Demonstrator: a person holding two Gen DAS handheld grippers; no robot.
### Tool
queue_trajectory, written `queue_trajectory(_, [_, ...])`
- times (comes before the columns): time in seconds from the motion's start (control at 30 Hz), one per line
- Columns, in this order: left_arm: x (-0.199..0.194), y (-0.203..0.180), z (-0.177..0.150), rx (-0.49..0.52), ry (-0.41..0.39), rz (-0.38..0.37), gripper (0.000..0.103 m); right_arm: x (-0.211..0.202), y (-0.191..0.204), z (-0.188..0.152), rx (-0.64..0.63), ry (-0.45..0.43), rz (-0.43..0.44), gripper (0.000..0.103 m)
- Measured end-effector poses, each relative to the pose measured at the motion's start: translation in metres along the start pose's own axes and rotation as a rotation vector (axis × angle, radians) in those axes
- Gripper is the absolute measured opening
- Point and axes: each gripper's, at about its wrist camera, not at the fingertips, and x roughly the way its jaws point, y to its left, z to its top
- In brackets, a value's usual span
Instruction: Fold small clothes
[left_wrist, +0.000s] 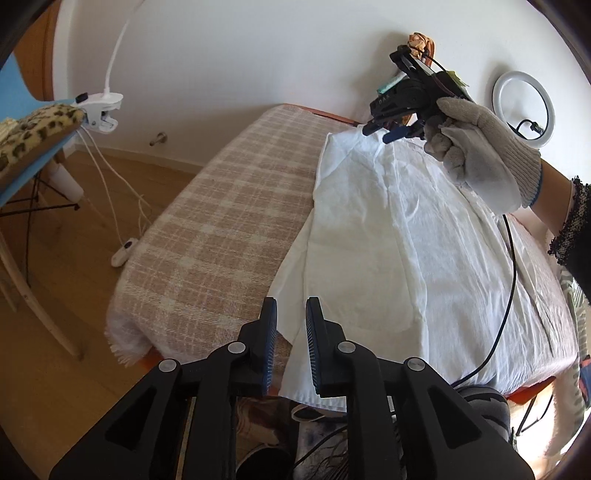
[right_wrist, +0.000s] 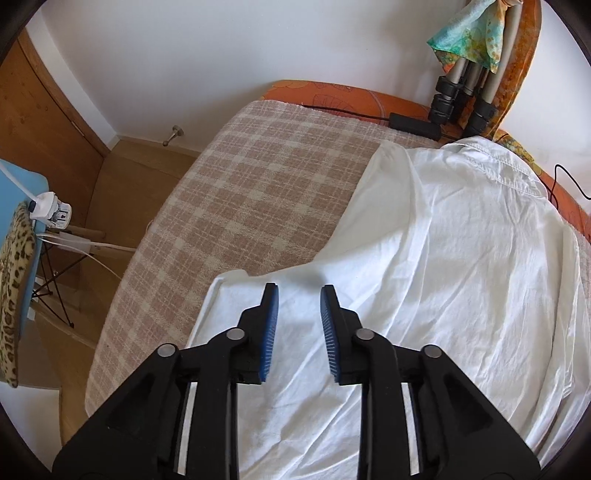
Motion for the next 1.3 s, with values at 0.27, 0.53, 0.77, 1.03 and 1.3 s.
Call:
queue_trajectory(0.27, [0.008,-0.036,0.003,0.090,0.013,-0.104,0.014,0.007,0.001,-0.035,-0.120,0.038,-0.008,0.051])
queue_trajectory(0.53, [0.017,0.007,0.012,-0.034,-0.026,-0.017,0.068,-0.026,0.021,-0.067,-0.150,0.024,0.106,0.051])
queue_trajectory(0.77, [0.041,0.013,0.002,-0.043,0.032,-0.083,0.063,-0.051,0.047,-0.100,-0.181,0.043,0.199,0.051])
queue_trajectory(1.03, [0.043,0.006,0.000,-0.081,0.035,-0.186,0.005,-0.092,0.022,-0.111,-0.071,0.023,0.262,0.051])
queue_trajectory(1.3, [0.012,-0.018,0.006,-0.071,-0.044,-0.252,0.003,-0.106,-0.017,-0.133,0.048,-0.012,0.277,0.051])
